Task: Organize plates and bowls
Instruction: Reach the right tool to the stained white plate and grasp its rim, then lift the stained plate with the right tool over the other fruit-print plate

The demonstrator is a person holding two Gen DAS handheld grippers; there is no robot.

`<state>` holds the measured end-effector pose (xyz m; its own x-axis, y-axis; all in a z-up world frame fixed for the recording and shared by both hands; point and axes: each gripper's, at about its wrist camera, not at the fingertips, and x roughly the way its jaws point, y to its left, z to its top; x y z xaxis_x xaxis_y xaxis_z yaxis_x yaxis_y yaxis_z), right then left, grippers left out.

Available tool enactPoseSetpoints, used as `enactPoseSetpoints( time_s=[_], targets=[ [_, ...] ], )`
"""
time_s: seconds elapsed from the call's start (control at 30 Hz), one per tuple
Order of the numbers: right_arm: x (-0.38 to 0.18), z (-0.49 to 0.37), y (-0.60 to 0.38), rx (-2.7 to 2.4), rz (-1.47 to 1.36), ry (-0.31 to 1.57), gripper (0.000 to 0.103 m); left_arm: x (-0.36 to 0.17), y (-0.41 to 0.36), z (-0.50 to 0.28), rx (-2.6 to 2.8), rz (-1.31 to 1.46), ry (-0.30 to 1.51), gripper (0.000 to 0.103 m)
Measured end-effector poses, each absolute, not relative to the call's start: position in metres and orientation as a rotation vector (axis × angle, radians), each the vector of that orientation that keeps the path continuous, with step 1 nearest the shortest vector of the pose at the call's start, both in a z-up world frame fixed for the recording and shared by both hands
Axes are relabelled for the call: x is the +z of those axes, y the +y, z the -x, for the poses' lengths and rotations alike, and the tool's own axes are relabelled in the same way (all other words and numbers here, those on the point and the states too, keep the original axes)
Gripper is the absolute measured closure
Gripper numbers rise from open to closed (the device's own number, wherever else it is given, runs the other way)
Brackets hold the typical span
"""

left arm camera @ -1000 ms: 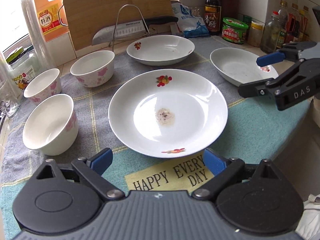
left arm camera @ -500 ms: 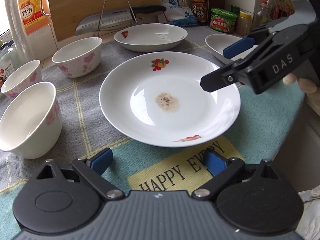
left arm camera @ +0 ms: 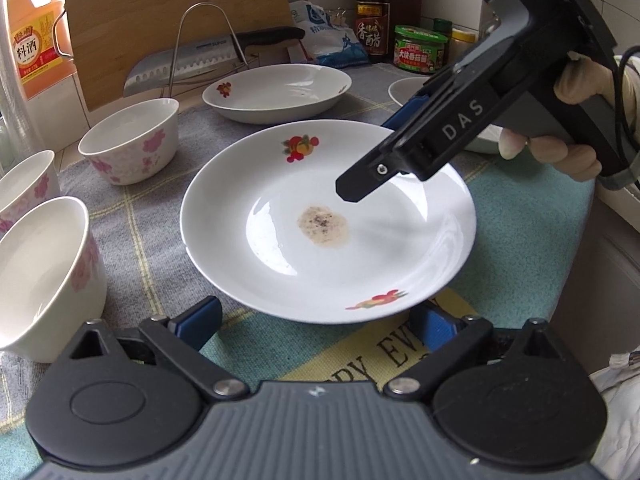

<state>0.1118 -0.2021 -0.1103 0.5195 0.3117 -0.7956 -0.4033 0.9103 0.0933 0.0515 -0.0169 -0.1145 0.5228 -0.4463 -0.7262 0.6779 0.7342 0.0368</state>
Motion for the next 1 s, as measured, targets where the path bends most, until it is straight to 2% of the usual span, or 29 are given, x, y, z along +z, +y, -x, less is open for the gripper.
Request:
enactPoseSetpoints(
  time_s=[0.33,1.0],
  targets=[
    [-0.118,-0.134,-0.202,0.489,0.092,0.954,0.022,-0.113,-0.019,-0.055,-0.706,-0.359,0.75,0.008],
    [-0.12,-0.151,-0.203,0.584,0.078,0.945,0.024,-0.111,-0.024,-0.06,-0.732,-0.398,0.772,0.008]
  ],
)
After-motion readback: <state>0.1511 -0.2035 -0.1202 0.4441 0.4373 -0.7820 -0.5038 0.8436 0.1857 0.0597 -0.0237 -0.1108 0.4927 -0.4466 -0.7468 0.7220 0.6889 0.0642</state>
